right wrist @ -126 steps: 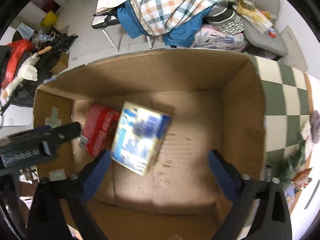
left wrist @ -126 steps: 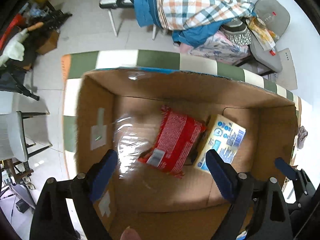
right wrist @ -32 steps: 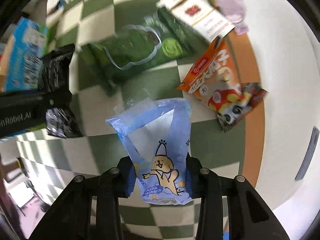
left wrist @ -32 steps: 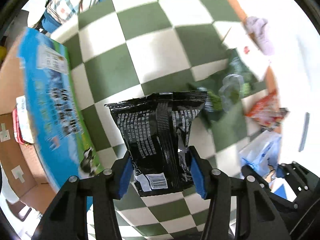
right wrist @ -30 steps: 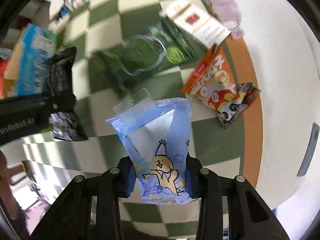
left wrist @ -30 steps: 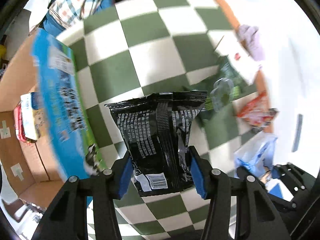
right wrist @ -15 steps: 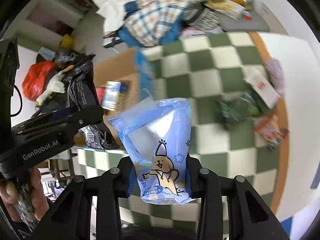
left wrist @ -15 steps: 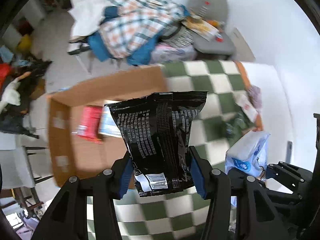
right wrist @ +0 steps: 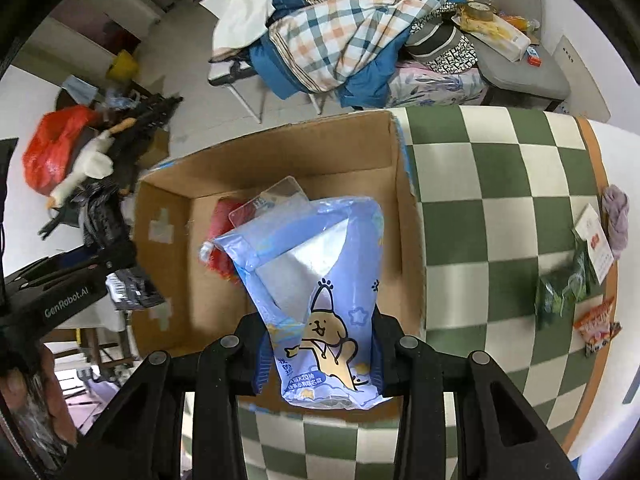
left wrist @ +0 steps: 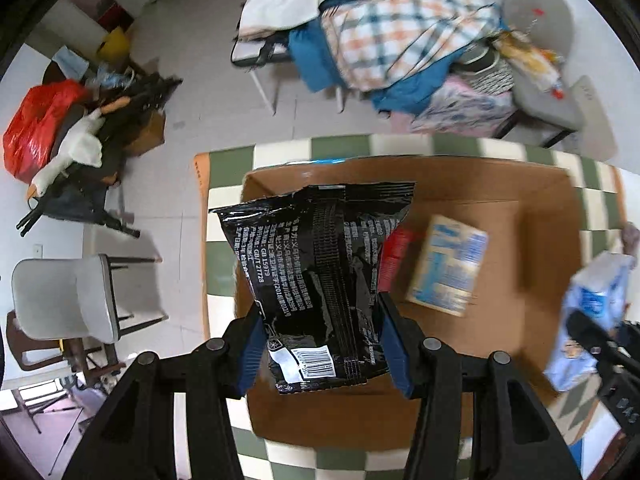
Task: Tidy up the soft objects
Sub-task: 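Carry both items into the box and open both tools to release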
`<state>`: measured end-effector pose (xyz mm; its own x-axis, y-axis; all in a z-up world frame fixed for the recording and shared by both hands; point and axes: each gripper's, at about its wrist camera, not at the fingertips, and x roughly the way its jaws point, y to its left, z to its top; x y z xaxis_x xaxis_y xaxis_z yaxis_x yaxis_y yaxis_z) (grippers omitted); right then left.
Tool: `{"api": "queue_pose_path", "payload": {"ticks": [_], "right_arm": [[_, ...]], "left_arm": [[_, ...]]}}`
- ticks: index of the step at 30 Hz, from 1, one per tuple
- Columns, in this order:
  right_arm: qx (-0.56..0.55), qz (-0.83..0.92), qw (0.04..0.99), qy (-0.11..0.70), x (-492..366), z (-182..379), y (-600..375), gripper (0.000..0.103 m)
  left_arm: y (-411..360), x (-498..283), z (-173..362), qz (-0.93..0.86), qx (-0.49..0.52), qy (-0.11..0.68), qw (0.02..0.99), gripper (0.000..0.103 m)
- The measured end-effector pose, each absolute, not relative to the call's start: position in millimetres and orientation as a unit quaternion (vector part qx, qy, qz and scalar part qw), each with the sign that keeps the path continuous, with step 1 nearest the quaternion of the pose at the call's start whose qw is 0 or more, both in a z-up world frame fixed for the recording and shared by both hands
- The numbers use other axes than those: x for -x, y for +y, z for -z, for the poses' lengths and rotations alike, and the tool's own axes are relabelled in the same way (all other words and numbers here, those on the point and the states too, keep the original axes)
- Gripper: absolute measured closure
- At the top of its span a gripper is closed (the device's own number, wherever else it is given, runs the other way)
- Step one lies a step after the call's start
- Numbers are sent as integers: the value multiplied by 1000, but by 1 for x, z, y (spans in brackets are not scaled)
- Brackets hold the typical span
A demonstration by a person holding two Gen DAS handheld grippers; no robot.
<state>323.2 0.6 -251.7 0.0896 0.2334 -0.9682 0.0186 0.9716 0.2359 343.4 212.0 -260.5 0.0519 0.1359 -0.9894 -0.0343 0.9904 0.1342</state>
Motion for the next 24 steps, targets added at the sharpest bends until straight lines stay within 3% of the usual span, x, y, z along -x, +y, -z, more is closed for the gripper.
{"api": "queue_pose_path", "payload": {"ticks": [10,18,24], "right_arm": [[-85,-36,713,695,-365,313,14,63],[-80,-27,706,703,-385,340,20,62],[-85,-27,705,704,-390,343,23,45]], "left_arm": [[228,-385,337,-65,-50,731,678,53],[232,-396,352,-59,-41,747,661,51],[244,-399,348,-69,1,747,661,46]]}}
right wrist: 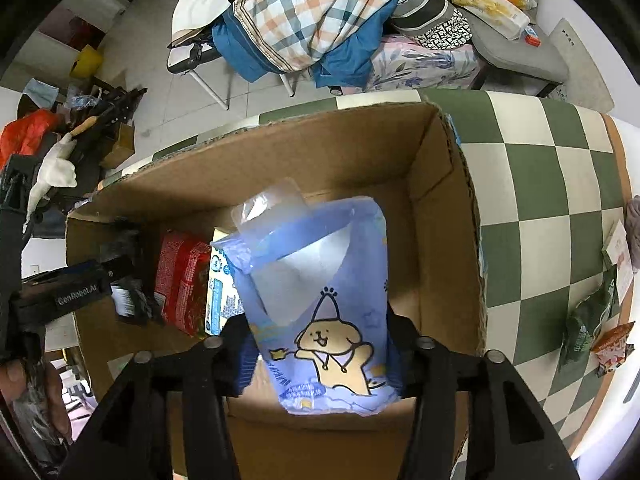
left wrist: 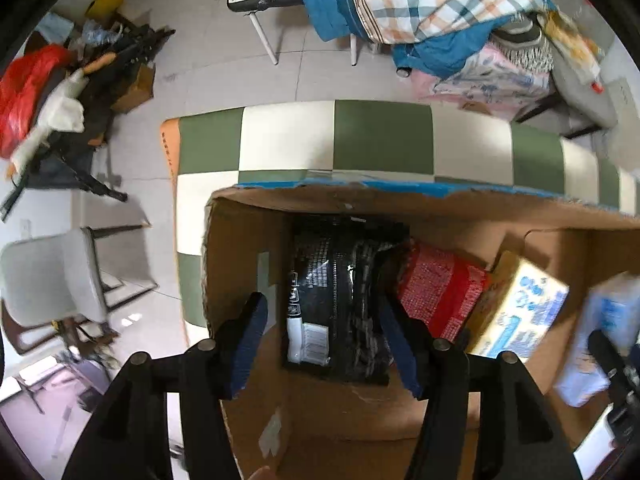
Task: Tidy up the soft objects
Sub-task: 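Carry both items into the box and open both tools to release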
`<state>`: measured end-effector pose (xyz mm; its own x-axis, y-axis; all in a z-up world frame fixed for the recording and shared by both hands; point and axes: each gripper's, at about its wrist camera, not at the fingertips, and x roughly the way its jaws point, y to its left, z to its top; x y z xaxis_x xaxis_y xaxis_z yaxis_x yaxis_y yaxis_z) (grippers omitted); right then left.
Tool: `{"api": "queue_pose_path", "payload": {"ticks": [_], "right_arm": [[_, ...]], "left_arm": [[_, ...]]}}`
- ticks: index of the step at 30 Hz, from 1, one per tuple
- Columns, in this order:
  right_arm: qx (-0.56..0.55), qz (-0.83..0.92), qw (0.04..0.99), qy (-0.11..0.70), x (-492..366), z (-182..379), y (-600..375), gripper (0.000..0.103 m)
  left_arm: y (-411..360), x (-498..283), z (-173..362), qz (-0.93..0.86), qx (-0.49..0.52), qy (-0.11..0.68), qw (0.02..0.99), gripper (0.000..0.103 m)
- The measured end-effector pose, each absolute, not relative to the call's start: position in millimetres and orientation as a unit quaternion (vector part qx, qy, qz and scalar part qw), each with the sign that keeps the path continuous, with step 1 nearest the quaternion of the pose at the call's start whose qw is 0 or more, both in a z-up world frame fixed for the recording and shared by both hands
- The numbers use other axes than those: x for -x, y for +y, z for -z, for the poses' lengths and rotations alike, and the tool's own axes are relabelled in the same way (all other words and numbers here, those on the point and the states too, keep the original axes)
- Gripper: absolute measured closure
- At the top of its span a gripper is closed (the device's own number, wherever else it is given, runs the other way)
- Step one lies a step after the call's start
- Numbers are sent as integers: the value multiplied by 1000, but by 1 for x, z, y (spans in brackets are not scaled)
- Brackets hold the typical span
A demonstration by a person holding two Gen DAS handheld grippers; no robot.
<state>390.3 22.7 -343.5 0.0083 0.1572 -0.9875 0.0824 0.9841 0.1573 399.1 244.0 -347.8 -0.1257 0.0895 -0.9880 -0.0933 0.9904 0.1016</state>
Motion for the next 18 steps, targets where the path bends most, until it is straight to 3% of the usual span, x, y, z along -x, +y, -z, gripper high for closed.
{"api": "queue_pose_path", "payload": {"ticks": [4,6,9,11,13,18], "right_arm": [[-78,-28,710,700,-389,336,26,36],[-73,-29,714,696,-387,331,27,30],[-63,-30,719,691,-384,322,28,27],[-58,-35,719,692,-379,317,28,13],[-48,-40,719,692,-372,313,30,6],[-25,-51,722,690,-344,303,34,0]], "left_arm": [[245,-396,334,-66,17,739,670,36],[242,-392,325,-60,18,733,677,21],[239,-381,310,-54,22,722,690,11],[237,-373,300,-49,32,713,699,11],[236,-360,288,-46,43,702,710,11],[230,-329,267,-44,44,679,731,11]]}}
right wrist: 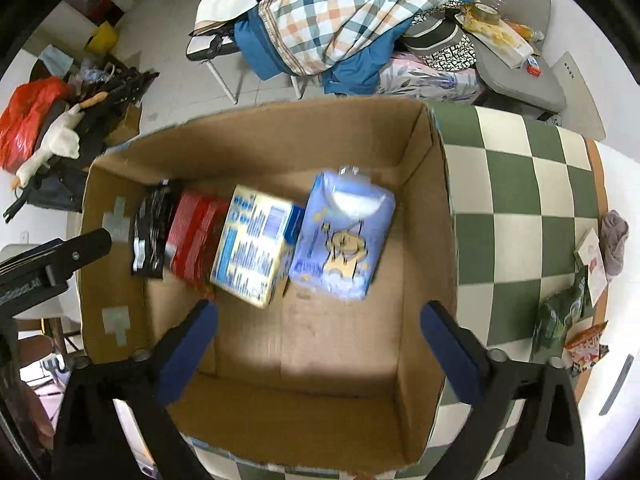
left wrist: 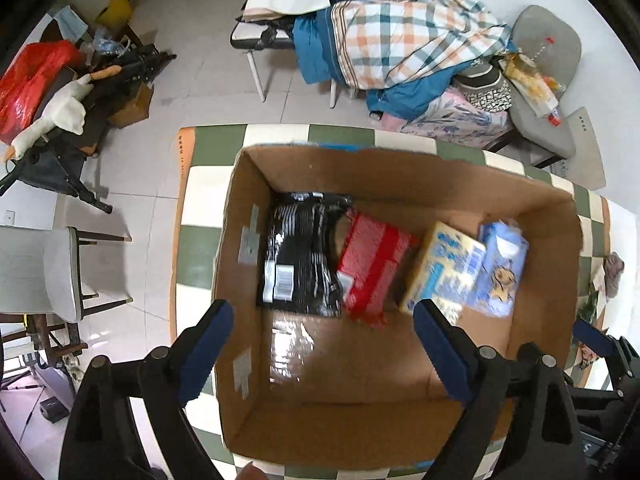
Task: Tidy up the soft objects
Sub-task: 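Carry both items into the box and open both tools to release, then grasp the green seaweed bag with left tool while right tool grasps the orange snack bag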
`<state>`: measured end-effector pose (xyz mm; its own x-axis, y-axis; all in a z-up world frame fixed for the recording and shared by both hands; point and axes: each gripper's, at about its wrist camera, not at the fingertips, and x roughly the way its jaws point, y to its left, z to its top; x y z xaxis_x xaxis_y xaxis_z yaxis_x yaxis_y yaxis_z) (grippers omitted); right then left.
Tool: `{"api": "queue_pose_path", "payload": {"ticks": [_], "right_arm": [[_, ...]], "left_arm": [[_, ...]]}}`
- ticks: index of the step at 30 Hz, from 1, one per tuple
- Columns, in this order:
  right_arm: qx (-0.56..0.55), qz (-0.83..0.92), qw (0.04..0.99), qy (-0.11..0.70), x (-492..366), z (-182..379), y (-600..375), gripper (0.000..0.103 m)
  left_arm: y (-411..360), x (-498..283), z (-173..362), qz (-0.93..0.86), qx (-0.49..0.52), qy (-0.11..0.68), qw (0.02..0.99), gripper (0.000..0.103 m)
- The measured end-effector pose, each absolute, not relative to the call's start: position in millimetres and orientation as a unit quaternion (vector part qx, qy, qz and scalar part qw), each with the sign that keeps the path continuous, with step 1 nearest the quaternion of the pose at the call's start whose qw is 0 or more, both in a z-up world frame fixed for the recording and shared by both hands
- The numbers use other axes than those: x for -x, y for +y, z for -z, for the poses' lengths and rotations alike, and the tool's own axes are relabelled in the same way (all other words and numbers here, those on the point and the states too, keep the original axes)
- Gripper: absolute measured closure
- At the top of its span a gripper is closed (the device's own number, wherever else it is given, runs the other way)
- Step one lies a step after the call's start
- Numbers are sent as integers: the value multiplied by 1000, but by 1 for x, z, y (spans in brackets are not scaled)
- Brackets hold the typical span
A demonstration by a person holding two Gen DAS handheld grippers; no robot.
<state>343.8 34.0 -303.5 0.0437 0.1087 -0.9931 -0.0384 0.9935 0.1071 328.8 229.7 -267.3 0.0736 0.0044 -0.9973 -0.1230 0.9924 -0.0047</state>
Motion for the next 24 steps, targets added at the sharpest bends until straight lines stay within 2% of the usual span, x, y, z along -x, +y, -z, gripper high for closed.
{"api": "queue_pose_path", "payload": {"ticks": [15,24], "right_arm": [[1,-61,754,654,-278,257,33,0],[-9,-82,776,625,-234,206,24,0]], "left_arm": [[217,-252,222,-53,45,636,769,11],[205,-211,179,-45,47,611,789,11]]}}
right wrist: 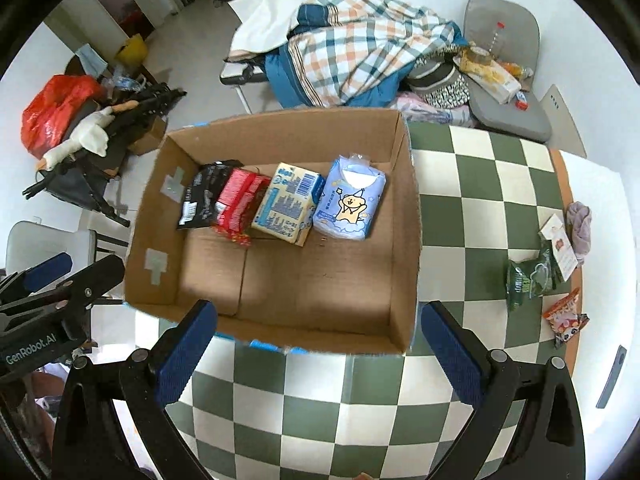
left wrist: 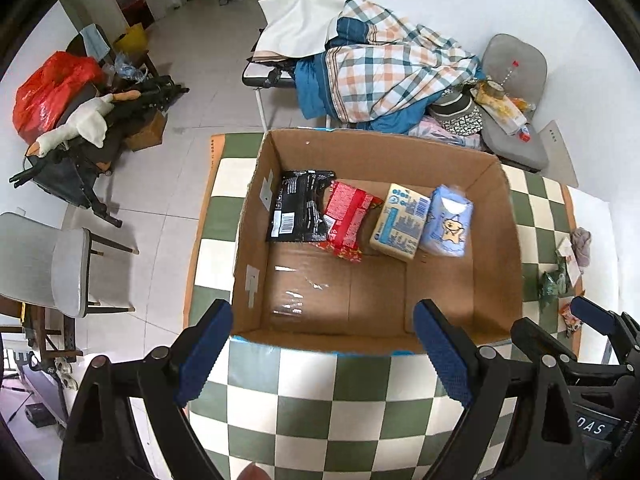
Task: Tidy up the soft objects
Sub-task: 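Grasp the green seaweed bag with left tool while right tool grasps the orange snack bag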
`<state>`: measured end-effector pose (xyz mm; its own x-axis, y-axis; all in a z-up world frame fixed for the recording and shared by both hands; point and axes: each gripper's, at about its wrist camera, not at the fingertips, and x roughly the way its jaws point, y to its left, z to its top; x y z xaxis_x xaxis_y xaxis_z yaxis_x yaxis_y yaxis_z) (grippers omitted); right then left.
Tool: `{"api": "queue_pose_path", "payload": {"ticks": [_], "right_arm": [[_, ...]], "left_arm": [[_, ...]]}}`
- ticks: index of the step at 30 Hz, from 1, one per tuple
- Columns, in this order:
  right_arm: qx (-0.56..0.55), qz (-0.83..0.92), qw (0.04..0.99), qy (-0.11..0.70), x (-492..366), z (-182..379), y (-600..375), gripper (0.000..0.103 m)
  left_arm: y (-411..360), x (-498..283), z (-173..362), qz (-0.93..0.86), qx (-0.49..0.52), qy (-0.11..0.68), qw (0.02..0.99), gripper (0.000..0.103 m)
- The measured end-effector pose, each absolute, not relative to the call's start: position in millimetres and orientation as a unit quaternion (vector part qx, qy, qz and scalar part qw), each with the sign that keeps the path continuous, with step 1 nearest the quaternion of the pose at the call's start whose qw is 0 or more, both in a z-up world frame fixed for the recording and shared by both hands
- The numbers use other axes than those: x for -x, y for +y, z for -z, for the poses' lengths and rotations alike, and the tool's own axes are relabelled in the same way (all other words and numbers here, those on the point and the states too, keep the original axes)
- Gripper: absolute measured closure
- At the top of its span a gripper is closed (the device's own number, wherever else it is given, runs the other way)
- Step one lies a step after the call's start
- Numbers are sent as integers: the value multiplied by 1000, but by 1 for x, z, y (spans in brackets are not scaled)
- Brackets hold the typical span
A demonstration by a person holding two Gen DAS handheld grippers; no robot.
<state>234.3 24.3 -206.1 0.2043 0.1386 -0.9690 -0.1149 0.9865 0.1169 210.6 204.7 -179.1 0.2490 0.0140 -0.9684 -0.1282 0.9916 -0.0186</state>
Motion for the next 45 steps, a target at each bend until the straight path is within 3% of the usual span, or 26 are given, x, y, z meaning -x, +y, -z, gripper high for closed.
{"api": "queue_pose_path", "payload": {"ticks": [8,18,25,31,42,45], "right_arm": [[-52,-112,780,613,-214,178,3,0],[-130,-12,789,600,-217,170,-145,0],[-113,66,758,639,-223,212,-284,0],[-44,47,721,690,-232,269,-346,0],[-18,-21,660,750,-248,376,-370,1],[-25,-33,647,762,-251,396,-374,11]], "left_arm": [[182,-203,145,-45,5,594,804,11],[21,-241,133,72,-137,560,814,11],[-118,-270,198,158,-281,556,766,11],[-199,-283,270,209,-353,571,711,11],[-244,-294,365,238,-393,621,635,11],[-252,-294,378,247,-393,630,622,11]]}}
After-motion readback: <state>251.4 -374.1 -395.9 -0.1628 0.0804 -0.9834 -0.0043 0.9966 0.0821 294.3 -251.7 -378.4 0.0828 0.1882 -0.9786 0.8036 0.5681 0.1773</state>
